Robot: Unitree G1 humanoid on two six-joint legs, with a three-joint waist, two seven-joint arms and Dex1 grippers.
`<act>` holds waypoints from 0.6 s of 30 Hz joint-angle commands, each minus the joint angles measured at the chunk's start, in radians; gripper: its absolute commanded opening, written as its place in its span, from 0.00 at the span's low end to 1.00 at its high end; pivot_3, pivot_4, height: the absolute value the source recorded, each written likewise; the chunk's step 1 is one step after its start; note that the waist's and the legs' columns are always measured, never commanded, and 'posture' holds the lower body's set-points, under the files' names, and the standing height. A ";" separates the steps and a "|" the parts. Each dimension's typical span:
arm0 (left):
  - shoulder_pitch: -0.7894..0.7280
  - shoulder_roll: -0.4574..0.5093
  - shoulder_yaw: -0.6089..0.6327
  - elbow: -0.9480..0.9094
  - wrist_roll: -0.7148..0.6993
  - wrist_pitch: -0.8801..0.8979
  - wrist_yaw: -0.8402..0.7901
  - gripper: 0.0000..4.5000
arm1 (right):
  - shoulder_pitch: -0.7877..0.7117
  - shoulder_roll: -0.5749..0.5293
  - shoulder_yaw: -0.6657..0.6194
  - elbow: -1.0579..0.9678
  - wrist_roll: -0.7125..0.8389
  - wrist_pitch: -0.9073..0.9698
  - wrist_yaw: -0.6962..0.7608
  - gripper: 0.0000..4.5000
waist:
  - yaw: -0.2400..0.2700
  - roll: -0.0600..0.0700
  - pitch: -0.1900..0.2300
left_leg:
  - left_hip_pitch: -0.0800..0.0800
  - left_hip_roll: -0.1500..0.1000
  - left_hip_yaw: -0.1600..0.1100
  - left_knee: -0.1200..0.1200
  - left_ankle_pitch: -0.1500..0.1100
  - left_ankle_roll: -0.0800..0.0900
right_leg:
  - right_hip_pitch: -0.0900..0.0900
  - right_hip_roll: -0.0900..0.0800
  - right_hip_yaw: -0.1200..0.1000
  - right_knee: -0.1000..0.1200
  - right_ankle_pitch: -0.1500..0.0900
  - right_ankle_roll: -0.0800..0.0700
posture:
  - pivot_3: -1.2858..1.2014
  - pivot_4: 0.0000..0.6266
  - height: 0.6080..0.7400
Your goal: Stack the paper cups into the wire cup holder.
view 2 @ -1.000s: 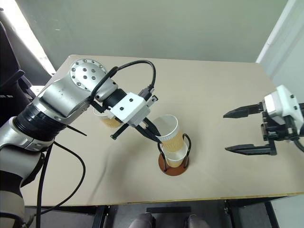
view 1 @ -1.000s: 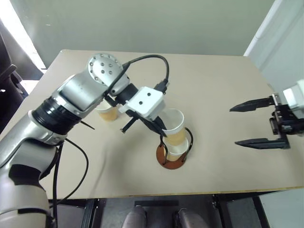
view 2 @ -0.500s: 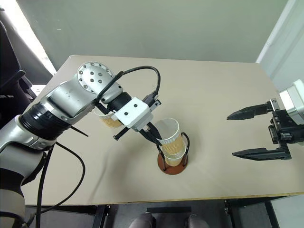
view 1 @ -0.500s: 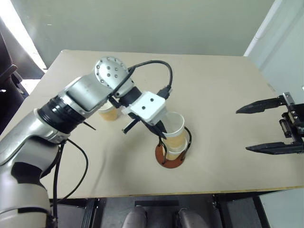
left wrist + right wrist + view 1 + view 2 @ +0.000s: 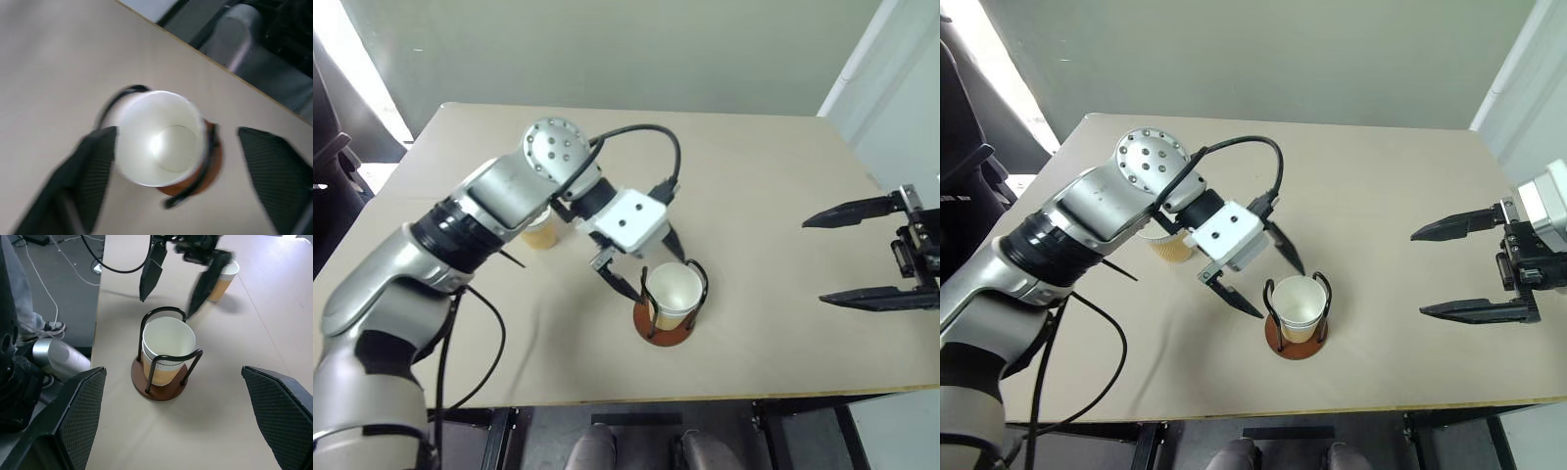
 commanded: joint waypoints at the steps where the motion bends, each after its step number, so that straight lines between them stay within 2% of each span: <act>1: -0.063 -0.004 0.176 0.156 0.074 0.047 0.107 0.94 | -0.046 0.002 0.022 0.011 -0.009 -0.017 -0.008 1.00 | -0.001 0.000 0.000 | 0.000 0.000 0.000 0.001 0.000 0.000 | 0.000 0.000 0.000 0.000 0.000 0.000 | 0.52 0.24 1.00; 7: 0.026 0.132 0.342 0.286 0.192 0.061 0.169 0.94 | -0.073 0.021 0.064 0.052 -0.033 -0.047 0.009 1.00 | -0.019 0.004 -0.001 | 0.000 0.001 0.002 -0.003 0.000 0.000 | -0.003 0.001 0.002 -0.001 0.000 0.000 | 0.52 0.24 1.00; 10: 0.158 0.270 0.392 0.280 0.255 0.070 0.150 0.94 | -0.117 0.041 0.108 0.086 -0.054 -0.067 0.019 1.00 | -0.022 0.005 -0.001 | 0.000 0.000 0.002 -0.004 0.000 0.000 | -0.005 0.000 0.003 -0.001 0.000 0.000 | 0.52 0.24 1.00; 12: 0.219 0.328 0.422 0.265 0.274 0.089 0.142 0.94 | -0.144 0.052 0.135 0.109 -0.070 -0.080 0.031 1.00 | -0.022 0.005 -0.001 | 0.000 0.001 0.002 -0.004 0.000 0.000 | -0.006 0.001 0.003 0.000 0.000 0.000 | 0.52 0.24 1.00; 18: 0.311 0.383 0.487 0.361 0.351 0.060 0.215 0.94 | -0.201 0.083 0.192 0.157 -0.109 -0.106 0.061 1.00 | -0.002 0.004 -0.001 | -0.003 0.000 0.000 -0.002 0.001 0.000 | -0.007 0.000 0.002 0.001 0.001 -0.001 | 0.52 0.24 1.00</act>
